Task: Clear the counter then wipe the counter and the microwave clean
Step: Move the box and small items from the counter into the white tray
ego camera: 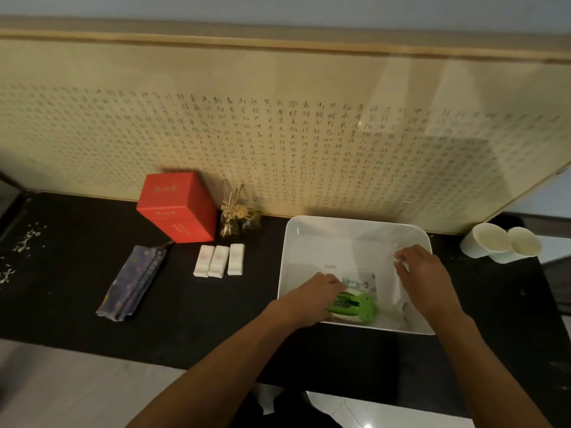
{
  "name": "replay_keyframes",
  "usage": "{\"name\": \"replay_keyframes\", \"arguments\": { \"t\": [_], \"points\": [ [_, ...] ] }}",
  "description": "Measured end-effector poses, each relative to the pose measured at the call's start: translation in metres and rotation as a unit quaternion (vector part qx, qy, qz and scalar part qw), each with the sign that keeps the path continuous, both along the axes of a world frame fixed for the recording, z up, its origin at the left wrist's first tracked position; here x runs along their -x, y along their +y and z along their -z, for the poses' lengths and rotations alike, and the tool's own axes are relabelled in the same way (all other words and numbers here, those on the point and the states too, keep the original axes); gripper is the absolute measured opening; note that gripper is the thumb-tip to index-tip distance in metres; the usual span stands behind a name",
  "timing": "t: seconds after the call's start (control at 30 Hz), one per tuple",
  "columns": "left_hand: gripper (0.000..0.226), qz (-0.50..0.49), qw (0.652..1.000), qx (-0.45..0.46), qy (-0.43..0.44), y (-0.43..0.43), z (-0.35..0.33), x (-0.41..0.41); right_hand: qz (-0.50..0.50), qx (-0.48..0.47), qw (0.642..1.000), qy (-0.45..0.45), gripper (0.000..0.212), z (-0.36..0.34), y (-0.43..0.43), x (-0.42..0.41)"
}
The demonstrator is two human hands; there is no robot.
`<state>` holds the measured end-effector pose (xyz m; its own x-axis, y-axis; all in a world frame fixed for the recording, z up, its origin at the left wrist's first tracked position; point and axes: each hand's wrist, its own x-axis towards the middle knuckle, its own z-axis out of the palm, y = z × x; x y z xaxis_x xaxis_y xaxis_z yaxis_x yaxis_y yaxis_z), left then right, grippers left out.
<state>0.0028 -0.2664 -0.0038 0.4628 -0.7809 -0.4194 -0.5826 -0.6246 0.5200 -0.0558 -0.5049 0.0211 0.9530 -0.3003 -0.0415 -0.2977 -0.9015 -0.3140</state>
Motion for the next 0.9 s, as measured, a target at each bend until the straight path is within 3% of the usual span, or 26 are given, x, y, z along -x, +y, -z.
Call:
{"name": "replay_keyframes", "arguments": {
  "t": [0.2, 0.3, 0.37, 0.5, 0.67, 0.9],
  "points": [
    [0.056, -0.042, 0.994, 0.094, 0.028, 0.018, -0.032, 0.006, 0.014, -0.063, 0.997, -0.032, 0.047, -0.011, 0.025, 0.001],
    [0.049, -0.136, 0.969, 0.206, -0.025, 0.056, -0.054, 0.010, 0.021, -0.075, 0.994, -0.074, 0.043, -0.018, 0.059, -0.003],
    [0.044, -0.210, 0.947, 0.233, -0.066, 0.093, -0.059, 0.007, -0.010, -0.099, 0.990, -0.100, 0.036, -0.025, 0.090, -0.010],
    [0.056, -0.297, 0.933, 0.150, -0.138, 0.177, -0.035, -0.019, -0.133, -0.139, 0.979, -0.072, 0.036, -0.034, 0.164, -0.035],
    [0.099, -0.195, 0.964, -0.105, -0.149, 0.238, 0.009, -0.065, -0.244, -0.085, 0.964, 0.064, 0.062, -0.020, 0.256, -0.086],
    [0.098, -0.132, 0.984, -0.064, -0.097, 0.249, 0.022, -0.097, -0.299, 0.050, 0.936, 0.181, 0.091, 0.025, 0.303, -0.122]
  ]
}}
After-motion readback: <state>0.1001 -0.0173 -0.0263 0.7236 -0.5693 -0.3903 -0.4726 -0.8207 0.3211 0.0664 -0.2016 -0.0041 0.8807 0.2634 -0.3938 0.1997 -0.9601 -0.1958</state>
